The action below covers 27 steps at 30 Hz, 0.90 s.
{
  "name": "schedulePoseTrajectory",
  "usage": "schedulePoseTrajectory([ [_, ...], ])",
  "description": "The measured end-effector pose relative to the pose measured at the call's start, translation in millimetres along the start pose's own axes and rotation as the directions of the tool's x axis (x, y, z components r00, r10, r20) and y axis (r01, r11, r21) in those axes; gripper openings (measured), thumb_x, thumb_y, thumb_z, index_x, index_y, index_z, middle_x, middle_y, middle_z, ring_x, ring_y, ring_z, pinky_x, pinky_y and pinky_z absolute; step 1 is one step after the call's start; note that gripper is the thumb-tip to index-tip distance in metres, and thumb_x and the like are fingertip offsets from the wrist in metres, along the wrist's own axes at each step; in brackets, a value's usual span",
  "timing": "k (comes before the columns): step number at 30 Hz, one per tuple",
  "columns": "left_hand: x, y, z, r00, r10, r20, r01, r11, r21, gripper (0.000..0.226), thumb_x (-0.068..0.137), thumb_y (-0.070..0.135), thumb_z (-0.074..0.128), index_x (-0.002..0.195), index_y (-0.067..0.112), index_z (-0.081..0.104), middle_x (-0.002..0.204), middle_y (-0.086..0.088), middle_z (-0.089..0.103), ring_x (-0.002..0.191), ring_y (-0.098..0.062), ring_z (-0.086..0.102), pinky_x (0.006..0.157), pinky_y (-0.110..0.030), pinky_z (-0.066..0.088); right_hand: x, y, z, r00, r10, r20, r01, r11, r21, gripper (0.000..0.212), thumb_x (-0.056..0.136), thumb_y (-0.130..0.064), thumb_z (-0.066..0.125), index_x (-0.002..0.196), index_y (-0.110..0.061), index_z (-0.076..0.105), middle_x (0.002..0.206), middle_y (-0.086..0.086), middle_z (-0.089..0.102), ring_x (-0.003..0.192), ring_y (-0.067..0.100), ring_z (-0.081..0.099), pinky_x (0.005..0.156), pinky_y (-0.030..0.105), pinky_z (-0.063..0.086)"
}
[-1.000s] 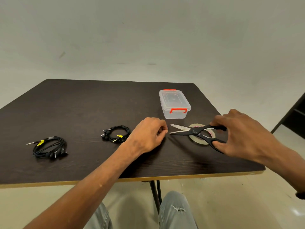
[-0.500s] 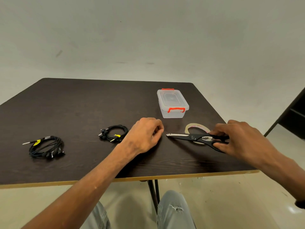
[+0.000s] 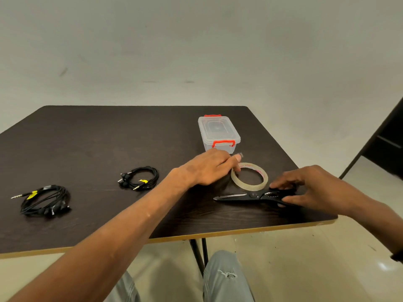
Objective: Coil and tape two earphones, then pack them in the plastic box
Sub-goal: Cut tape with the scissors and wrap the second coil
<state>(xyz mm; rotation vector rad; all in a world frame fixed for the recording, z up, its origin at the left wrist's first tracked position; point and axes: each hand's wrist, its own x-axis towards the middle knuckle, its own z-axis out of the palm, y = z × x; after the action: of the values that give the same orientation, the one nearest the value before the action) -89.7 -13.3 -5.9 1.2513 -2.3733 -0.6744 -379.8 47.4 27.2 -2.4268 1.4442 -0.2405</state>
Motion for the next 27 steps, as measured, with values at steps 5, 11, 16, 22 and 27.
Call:
schedulePoseTrajectory([
  [5,9,-1,-4,0.996,-0.085,-0.012,0.084,0.990,-0.113,0.067,0.106,0.061,0.026,0.110,0.024,0.082,0.135,0.005,0.066,0.123,-0.013,0.057,0.118,-0.043,0.040,1,15,-12,0.995,-0.076,0.058,0.077,0.997,-0.018,0.047,0.079,-0.018,0.091,0.114,-0.045,0.076,0.100,-0.028,0.075,0.098,-0.010,0.068,0.084,0.011,0.054],
  [11,21,8,-10,0.985,-0.169,0.014,0.169,0.970,-0.177,0.074,0.106,0.064,0.020,0.112,0.022,0.081,0.126,0.004,0.066,0.091,-0.010,0.058,0.103,-0.036,0.047,6,33,-19,0.997,-0.033,0.067,0.036,0.998,-0.050,0.034,0.072,-0.027,0.096,0.095,-0.045,0.078,0.083,-0.016,0.072,0.076,0.009,0.064,0.064,0.023,0.052],
  [16,29,13,-7,0.986,-0.164,-0.011,0.159,0.967,-0.198,0.071,0.106,0.064,0.021,0.116,0.021,0.077,0.123,0.004,0.070,0.087,-0.007,0.058,0.098,-0.032,0.047,19,29,-29,0.975,0.094,0.201,-0.100,0.995,0.022,0.029,0.069,-0.023,0.098,0.088,-0.031,0.078,0.070,-0.004,0.074,0.063,0.004,0.067,0.061,0.016,0.050],
  [22,3,3,-11,0.977,-0.110,-0.183,0.068,0.972,-0.225,0.048,0.108,0.055,0.037,0.125,0.025,0.071,0.118,0.008,0.072,0.093,-0.010,0.070,0.082,-0.024,0.055,27,23,-33,0.958,0.162,0.237,-0.174,0.984,0.032,0.029,0.074,-0.020,0.095,0.095,-0.029,0.079,0.078,-0.012,0.077,0.073,0.006,0.074,0.068,0.020,0.056],
  [27,-41,-12,-16,0.952,-0.169,-0.254,0.042,0.898,-0.439,0.038,0.103,0.055,0.050,0.122,0.030,0.071,0.108,0.008,0.077,0.093,-0.011,0.074,0.087,-0.040,0.060,27,-19,-25,0.991,0.128,-0.045,-0.115,0.969,0.220,0.017,0.079,-0.027,0.090,0.093,-0.030,0.080,0.083,-0.016,0.079,0.077,0.004,0.074,0.071,0.021,0.059],
])
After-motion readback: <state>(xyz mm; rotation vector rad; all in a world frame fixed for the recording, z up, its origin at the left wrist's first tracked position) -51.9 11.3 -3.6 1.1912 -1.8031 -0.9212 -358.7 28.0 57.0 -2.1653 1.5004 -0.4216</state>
